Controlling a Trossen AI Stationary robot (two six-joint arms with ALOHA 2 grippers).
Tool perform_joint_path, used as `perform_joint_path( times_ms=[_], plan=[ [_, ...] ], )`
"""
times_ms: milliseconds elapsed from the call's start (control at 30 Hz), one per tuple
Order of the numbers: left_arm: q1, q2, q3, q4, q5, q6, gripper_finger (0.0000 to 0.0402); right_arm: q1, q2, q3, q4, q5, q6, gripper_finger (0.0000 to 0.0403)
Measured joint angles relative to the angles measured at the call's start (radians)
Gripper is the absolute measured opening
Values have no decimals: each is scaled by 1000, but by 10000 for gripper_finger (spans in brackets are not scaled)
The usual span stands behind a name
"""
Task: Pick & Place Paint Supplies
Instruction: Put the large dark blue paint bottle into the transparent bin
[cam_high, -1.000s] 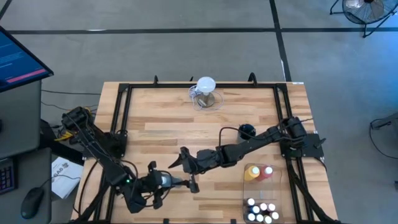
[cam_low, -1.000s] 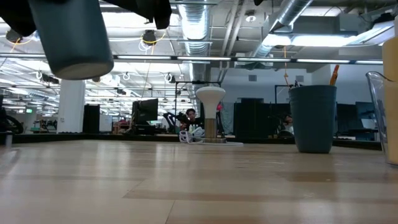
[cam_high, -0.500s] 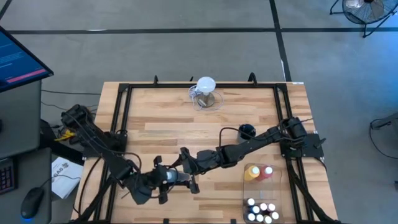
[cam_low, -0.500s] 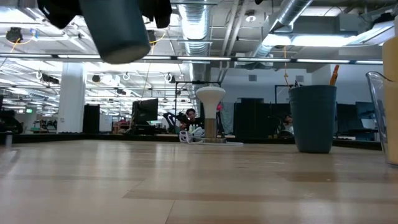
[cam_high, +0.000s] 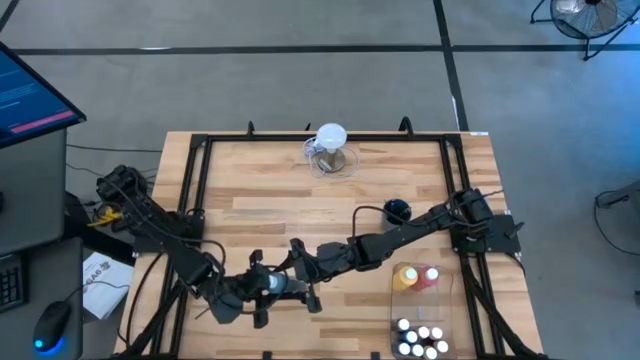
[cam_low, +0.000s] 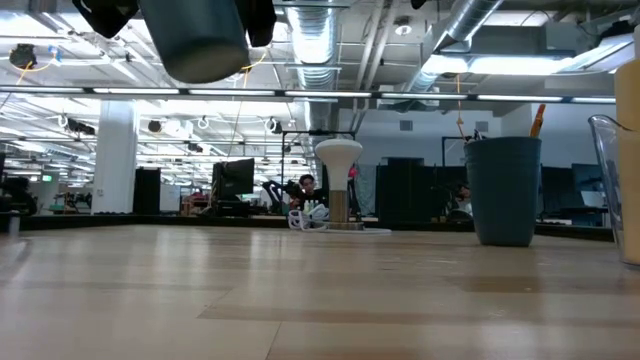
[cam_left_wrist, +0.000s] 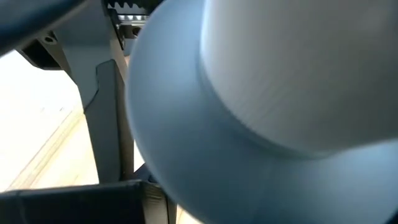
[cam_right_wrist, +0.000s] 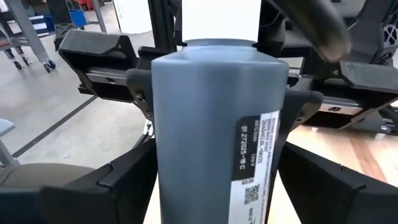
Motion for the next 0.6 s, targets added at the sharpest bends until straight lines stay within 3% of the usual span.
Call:
perform_joint_path(
  times_ms=[233, 600],
  plan=[
    [-25, 0, 0, 3, -5, -13, 117, 0, 0, 0, 10, -32, 16, 302],
    [-21, 5, -2, -7, 26, -11, 121, 17, -4, 5, 98, -35, 34, 360]
  ],
)
